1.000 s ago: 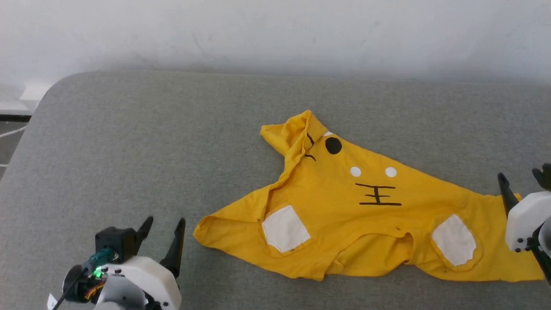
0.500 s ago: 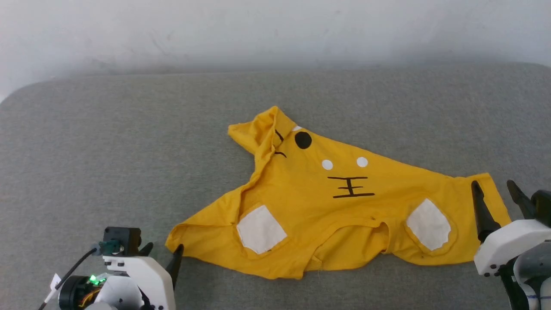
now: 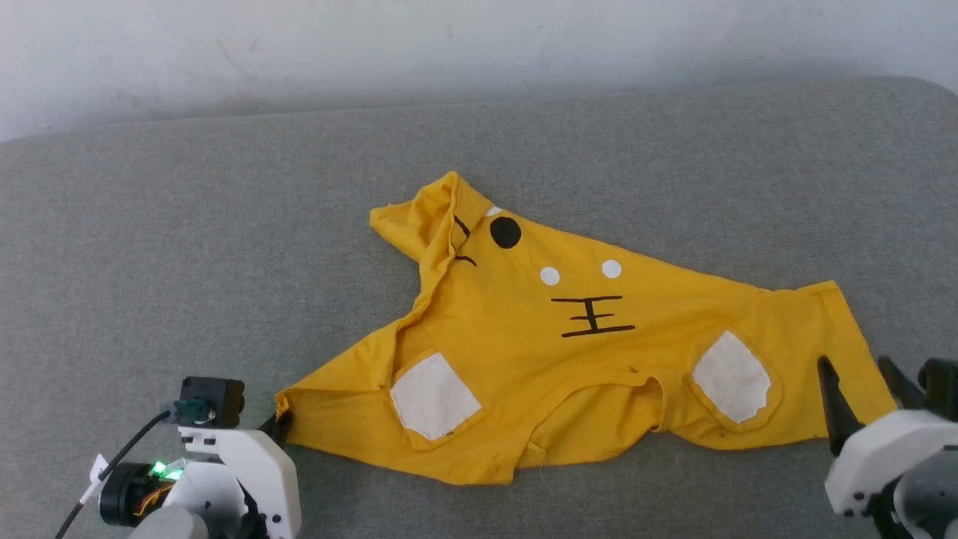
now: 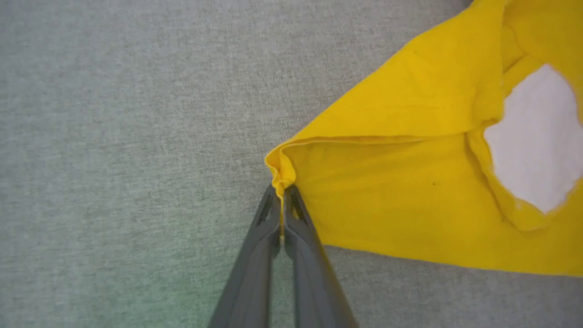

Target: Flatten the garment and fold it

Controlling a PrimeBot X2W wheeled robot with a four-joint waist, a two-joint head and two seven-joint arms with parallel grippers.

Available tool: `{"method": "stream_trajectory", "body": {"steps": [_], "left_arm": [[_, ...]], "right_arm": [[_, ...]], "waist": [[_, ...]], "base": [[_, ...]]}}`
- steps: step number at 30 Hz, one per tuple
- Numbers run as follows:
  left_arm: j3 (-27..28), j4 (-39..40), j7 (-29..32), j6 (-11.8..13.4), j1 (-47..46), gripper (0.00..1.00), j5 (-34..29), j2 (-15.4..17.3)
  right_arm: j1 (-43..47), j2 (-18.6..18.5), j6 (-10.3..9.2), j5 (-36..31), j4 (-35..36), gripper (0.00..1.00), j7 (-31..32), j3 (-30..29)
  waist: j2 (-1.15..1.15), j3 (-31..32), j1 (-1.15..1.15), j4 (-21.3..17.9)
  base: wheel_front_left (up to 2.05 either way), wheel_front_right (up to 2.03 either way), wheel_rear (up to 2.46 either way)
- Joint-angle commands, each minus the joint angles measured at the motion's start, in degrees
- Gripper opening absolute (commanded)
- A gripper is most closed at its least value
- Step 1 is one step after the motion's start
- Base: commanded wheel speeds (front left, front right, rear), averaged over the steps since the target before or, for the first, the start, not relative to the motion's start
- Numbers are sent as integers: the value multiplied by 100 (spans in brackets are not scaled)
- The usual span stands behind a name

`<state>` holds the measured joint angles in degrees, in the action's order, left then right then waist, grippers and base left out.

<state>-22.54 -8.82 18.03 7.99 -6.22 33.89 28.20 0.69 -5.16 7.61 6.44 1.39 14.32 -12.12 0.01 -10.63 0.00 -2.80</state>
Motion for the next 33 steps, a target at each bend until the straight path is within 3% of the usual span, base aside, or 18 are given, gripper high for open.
{"method": "stream_trajectory", "body": {"steps": [1,12,25,33], "left_arm": [[-57,-134,-41,-21,104,0,52,-87],[442,521,-1060,315,302,0,34,-139],[651,1115,-1357,565,371,0,-118,18],[579,1271,-1368,645,357,0,-200,2]], "right_arm": [[144,-3,-12,-34,-9,100,147,-48],[441,-174,-12,-218,108,100,915,-532],[248,-297,-12,-124,-437,100,1644,-719],[-228,-382,-12,-468,-1145,100,1851,-820]], "waist": [[-1,53,0,42],[-1,309,0,352],[-1,206,0,514],[-1,91,0,575]], "base": [[0,0,0],[0,0,0],[0,0,0],[0,0,0]]}}
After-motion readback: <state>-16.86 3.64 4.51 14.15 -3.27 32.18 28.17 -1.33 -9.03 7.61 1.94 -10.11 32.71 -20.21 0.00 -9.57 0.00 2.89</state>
